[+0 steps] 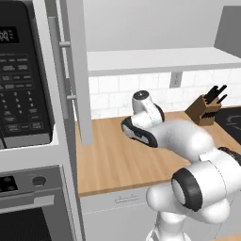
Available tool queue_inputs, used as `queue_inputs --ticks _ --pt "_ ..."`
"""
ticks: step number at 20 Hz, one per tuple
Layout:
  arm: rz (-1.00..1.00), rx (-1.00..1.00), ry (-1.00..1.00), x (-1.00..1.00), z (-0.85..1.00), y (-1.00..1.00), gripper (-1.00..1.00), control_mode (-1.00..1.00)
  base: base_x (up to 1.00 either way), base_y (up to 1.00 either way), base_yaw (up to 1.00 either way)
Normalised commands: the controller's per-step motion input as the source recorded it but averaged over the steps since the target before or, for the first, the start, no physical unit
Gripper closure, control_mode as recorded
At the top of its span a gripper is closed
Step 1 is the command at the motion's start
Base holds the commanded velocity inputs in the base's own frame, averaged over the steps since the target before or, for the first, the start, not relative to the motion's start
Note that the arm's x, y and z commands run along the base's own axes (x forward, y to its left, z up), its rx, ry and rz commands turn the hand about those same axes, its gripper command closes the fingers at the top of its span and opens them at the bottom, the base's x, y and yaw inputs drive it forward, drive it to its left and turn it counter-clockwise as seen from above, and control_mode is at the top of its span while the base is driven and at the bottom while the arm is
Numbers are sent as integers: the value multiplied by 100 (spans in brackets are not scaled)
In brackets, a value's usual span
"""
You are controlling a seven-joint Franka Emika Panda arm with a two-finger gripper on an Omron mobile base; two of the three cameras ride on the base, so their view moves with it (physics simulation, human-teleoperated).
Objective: Pick up the bowls on the counter and stack them on top of one another in the open cabinet. Place the smaller bowl on top of the larger bowl.
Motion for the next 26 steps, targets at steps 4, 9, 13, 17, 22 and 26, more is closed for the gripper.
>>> queue_inputs --ticks 4,9,13,17,22,26 --pt "1 0 3 77 -4 0 -100 -100 0 0 0" --pt "0 -1 0 53 -26 3 -100 -100 0 0 0" --pt "0 -4 0 38 -46 16 -100 -100 0 0 0" --pt "0 -5 0 36 -42 19 -100 -100 0 0 0" --pt "0 0 0 41 -27 4 -100 -100 0 0 0" --pt "0 0 0 46 -34 0 -100 -100 0 0 0"
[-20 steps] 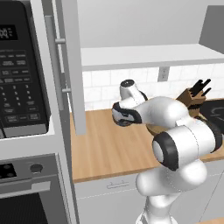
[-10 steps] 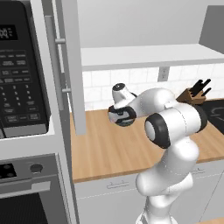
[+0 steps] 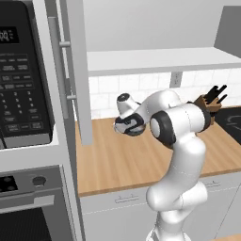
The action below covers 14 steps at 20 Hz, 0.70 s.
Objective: Pick up the bowls on the counter and stack them on top of one another in the open cabinet. Place the smaller bowl on top of the larger bowl.
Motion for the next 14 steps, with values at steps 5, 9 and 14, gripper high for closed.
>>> queue_inputs --ticks 5,9,14 --pt "0 0 0 53 -30 0 -100 -100 0 0 0" --pt "0 0 8 25 -35 7 100 -100 0 0 0" --pt "-1 0 3 -7 -35 3 100 -100 0 0 0"
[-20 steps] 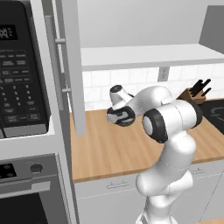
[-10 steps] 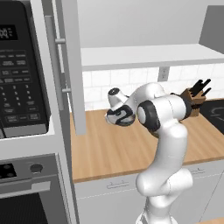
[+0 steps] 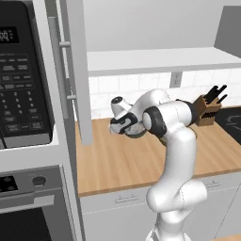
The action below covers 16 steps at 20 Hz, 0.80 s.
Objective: Pick up the bowls on the counter and stack them on top of one another in the open cabinet. Place the smaller bowl on top of the larger bowl.
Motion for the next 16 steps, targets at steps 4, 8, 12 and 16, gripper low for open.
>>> queue_inputs --ticks 4,8,12,16 --pt "-5 0 -4 -41 5 0 100 -100 0 0 0" --pt "-7 0 -15 -77 62 0 100 -100 0 0 0" --pt "-8 0 -22 -95 76 -3 100 -100 0 0 0" --pt "-6 0 -19 -99 74 -25 100 -100 0 0 0"
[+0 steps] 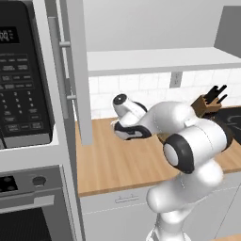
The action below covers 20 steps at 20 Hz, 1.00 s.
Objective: Pick up the bowls on the counter and stack them on top of one another in the open cabinet. Place the smaller bowl on top of the larger bowl.
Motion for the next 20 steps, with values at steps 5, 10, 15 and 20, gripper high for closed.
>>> queue_inputs --ticks 5,10,15,20 --pt "-8 0 -8 -81 75 -54 100 -100 0 0 0" --pt "-8 4 0 -47 66 -68 100 -100 0 0 0" --pt "-2 21 0 -15 25 -78 100 -100 0 0 0" --pt "7 28 0 14 -9 -87 100 -100 0 0 0"
